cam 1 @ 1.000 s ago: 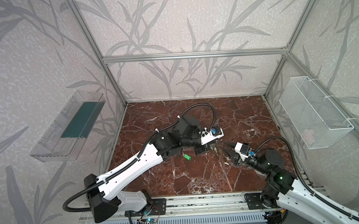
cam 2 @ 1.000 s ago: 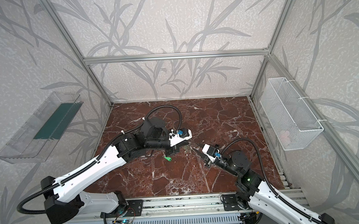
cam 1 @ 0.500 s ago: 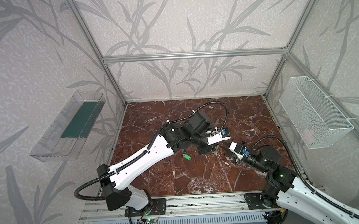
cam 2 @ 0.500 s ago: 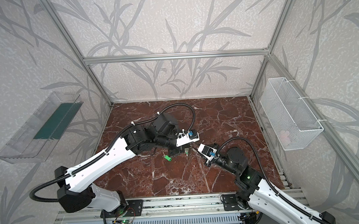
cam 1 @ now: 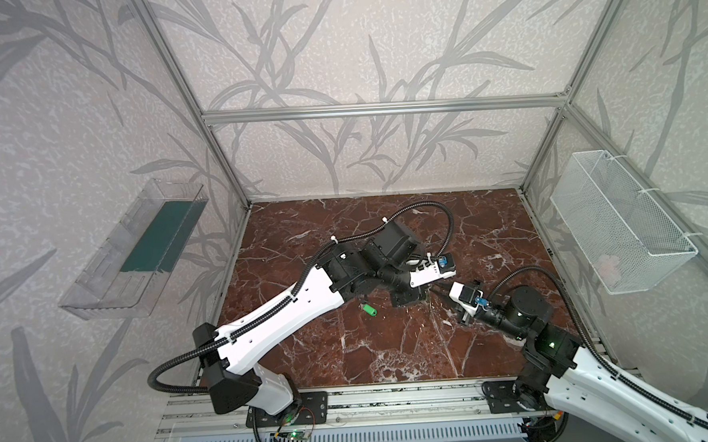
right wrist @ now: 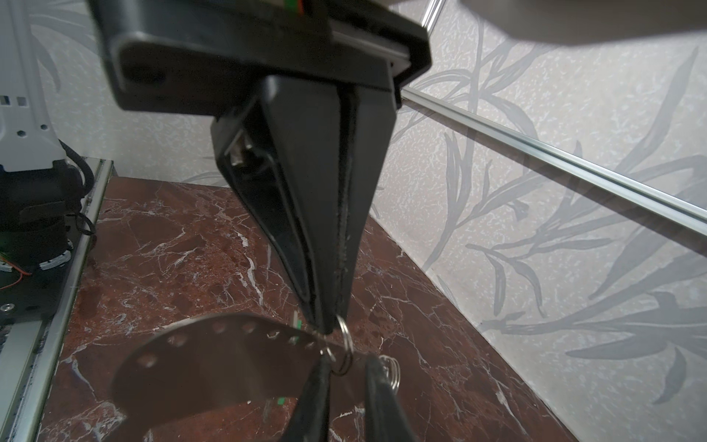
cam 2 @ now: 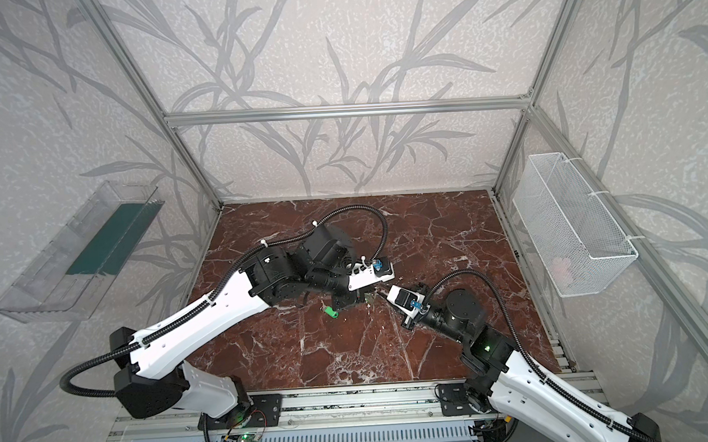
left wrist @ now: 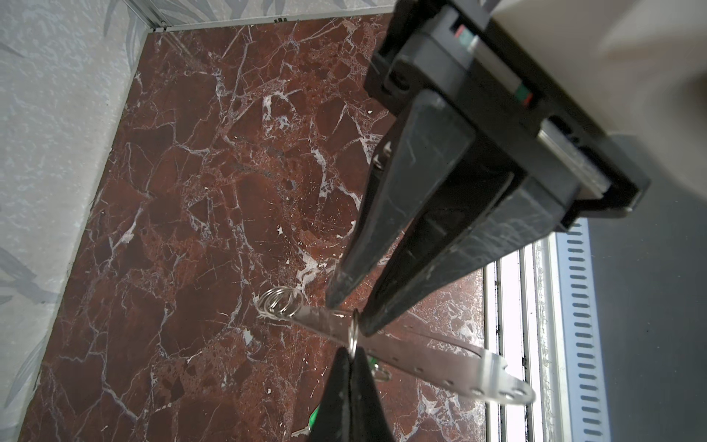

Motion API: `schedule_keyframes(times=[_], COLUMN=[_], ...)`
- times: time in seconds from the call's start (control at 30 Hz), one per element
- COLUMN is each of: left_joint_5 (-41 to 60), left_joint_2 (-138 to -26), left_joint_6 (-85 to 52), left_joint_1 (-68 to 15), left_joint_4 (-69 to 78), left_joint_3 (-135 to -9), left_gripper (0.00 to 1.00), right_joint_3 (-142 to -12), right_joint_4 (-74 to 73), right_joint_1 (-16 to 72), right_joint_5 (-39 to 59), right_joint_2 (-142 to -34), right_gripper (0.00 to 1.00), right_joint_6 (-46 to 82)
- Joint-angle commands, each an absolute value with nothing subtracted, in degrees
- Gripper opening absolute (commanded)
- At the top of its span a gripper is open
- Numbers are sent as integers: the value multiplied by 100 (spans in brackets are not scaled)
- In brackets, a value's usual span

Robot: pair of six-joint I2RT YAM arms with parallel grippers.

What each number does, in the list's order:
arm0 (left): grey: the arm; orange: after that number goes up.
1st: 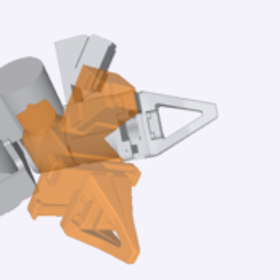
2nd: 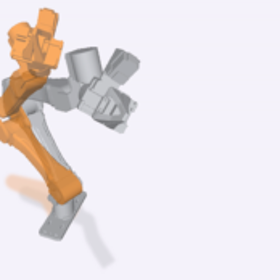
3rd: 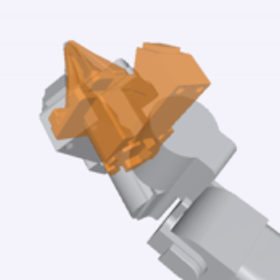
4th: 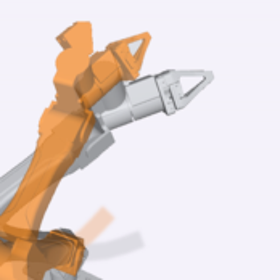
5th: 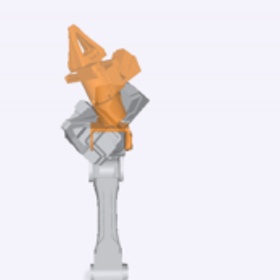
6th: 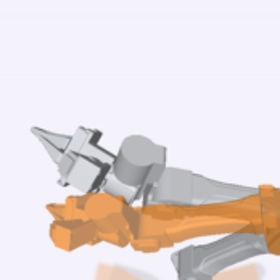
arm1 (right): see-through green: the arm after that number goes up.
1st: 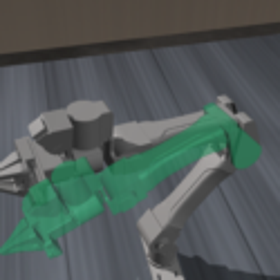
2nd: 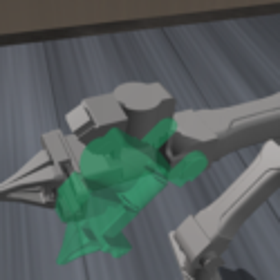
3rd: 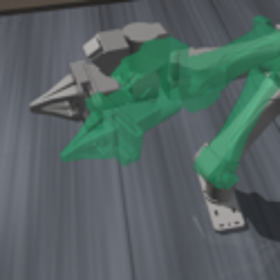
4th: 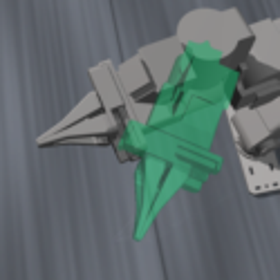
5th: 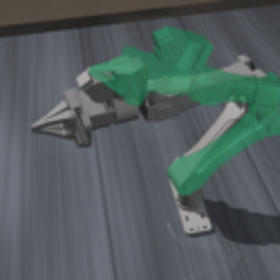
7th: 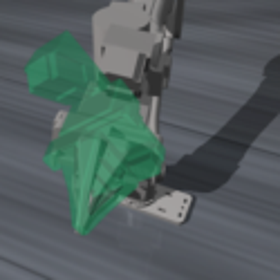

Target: Put the keys on the keyring

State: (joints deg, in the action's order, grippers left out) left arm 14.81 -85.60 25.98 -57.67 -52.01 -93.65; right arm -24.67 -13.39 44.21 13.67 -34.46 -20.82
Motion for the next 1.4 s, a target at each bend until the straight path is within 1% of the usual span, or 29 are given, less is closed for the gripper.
schedule_keyframes(times=[0.0,0.13,0.27,0.37,0.53,0.63,0.73,0.83,0.87,0.97,1.0,1.03,1.13,1.27,1.37], left_joint_5=[1489,1390,1350,1264,1234,1284,1361,1332,1302,1182,1163,1165,1286,1328,1506], left_joint_2=[-8612,-8643,-8665,-8687,-8716,-8732,-8737,-8660,-8606,-8352,-8220,-8115,-7724,-7355,-7166], left_joint_6=[2654,2654,2670,2713,2775,2794,2796,2756,2724,2542,2426,2311,1882,1410,1134], left_joint_1=[-5845,-5861,-5889,-5906,-5936,-5950,-5950,-5950,-5941,-5853,-5817,-5770,-5654,-5608,-5612], left_joint_4=[-5288,-5283,-5276,-5283,-5274,-5258,-5206,-5043,-4951,-4513,-4311,-4122,-3416,-2806,-2407], left_joint_3=[-9554,-9554,-9554,-9554,-9562,-9585,-9599,-9501,-9423,-9024,-8833,-8667,-8030,-7349,-6969], left_gripper=[0,0,0,0,0,0,0,0,3,26,32,34,39,39,37], right_joint_3=[-2664,-2637,-2602,-2593,-2593,-2593,-2585,-2504,-2452,-2300,-2245,-2208,-2122,-2047,-2061], right_joint_4=[-1687,-1802,-1880,-1851,-1767,-1755,-1769,-1906,-2006,-2259,-2357,-2413,-2549,-2768,-2831], right_joint_1=[4456,4456,4457,4456,4463,4463,4461,4457,4456,4456,4456,4455,4456,4456,4456], right_joint_5=[1450,1458,1427,1384,1335,1379,1398,1330,1298,1181,1148,1134,1103,1070,1086], right_joint_2=[-3471,-3485,-3462,-3439,-3439,-3464,-3495,-3464,-3431,-3330,-3290,-3272,-3208,-3206,-3278], right_gripper=[17,17,10,9,11,8,0,0,0,0,0,0,0,0,0], right_joint_6=[-1974,-1916,-1847,-1809,-1743,-1712,-1659,-1551,-1494,-1296,-1218,-1163,-1034,-937,-913])
